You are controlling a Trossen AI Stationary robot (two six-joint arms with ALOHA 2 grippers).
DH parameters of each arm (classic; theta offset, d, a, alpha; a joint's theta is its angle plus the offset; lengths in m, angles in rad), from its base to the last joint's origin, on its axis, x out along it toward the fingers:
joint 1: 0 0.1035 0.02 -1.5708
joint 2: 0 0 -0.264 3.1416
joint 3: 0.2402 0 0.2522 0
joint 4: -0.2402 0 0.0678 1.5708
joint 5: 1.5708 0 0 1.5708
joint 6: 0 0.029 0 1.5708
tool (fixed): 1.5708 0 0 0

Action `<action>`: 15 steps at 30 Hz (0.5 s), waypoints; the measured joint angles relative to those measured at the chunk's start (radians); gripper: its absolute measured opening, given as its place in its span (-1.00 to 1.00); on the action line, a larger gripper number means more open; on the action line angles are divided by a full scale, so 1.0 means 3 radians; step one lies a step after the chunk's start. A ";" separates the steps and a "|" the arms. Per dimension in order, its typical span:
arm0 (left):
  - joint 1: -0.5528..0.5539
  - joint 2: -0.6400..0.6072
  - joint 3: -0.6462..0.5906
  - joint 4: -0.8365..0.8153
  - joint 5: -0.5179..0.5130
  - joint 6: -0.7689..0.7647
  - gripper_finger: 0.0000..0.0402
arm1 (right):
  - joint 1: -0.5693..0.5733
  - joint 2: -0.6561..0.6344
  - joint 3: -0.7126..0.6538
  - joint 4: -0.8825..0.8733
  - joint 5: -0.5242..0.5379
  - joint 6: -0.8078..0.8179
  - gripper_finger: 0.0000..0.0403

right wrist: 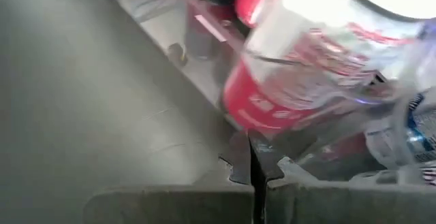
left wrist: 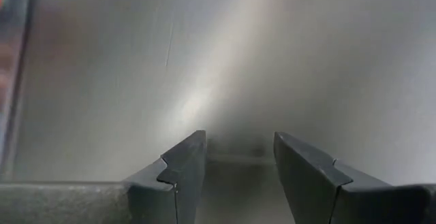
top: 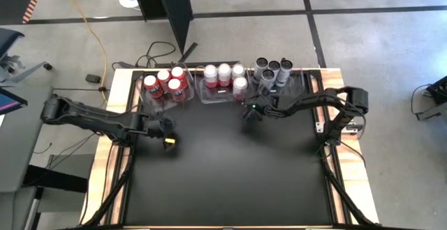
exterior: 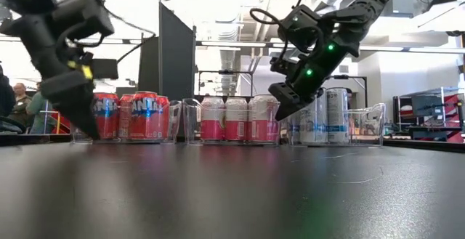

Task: Sort soda cans
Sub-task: Move the bottom transparent bin between the top transparent bins

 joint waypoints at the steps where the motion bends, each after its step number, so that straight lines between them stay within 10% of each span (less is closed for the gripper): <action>1: 0.0001 0.0018 -0.0049 0.0000 0.0000 -0.0063 -0.16 | 0.0030 0.0000 0.0000 0.0000 0.0001 -0.0018 -1.00; 15: 0.0293 0.0050 -0.0277 -0.0366 -0.0293 -0.0909 -0.16 | 0.0195 0.0000 0.0000 0.0031 -0.0020 -0.0082 -1.00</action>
